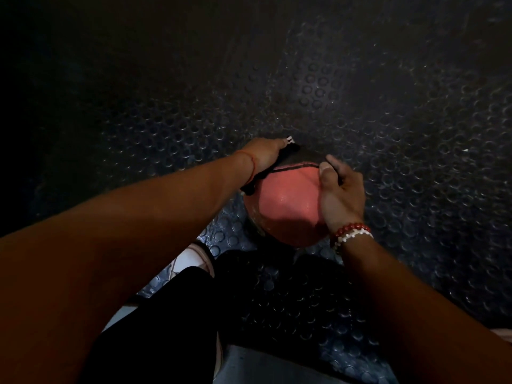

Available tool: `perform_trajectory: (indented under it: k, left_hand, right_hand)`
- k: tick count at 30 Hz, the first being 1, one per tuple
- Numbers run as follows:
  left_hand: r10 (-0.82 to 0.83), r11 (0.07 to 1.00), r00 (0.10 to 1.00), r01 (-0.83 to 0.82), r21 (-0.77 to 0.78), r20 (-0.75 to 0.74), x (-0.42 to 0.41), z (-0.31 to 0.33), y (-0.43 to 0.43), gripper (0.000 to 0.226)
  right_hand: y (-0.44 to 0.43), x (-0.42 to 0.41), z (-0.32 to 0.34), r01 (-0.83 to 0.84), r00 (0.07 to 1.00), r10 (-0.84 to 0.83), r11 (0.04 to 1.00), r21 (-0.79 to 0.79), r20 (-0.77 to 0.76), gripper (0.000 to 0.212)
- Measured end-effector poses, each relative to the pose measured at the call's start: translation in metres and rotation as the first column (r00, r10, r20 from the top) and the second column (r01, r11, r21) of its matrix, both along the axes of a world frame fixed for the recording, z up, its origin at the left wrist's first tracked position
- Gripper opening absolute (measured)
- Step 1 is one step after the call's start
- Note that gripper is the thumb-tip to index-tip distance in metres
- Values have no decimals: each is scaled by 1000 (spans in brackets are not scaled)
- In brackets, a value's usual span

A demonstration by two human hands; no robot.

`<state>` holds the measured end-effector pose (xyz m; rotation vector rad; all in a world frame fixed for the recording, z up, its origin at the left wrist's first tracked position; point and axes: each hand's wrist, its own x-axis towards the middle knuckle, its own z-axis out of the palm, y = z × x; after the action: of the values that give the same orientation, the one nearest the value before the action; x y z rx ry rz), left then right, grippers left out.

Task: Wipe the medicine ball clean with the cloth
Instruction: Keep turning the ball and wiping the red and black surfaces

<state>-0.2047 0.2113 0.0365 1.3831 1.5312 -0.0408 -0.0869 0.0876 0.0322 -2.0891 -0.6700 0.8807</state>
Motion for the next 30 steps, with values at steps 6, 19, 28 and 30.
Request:
perform_trajectory:
  k: [6, 19, 28, 30]
  left_hand:
    - [-106, 966, 993, 90, 243, 56, -14, -5, -30, 44]
    - [-195, 980, 978, 196, 11, -74, 16, 22, 5, 47]
    - [-162, 977, 987, 163, 138, -17, -10, 18, -30, 58]
    - [-192, 971, 981, 193, 138, -21, -4, 20, -24, 58]
  right_hand:
    - [-2, 6, 2, 51, 998, -51, 998, -22, -24, 32]
    - [3, 0, 2, -2, 1000, 2, 1000, -6, -24, 42]
    - [1, -1, 8, -57, 998, 56, 998, -19, -10, 37]
    - [1, -1, 8, -53, 999, 53, 998, -18, -5, 37]
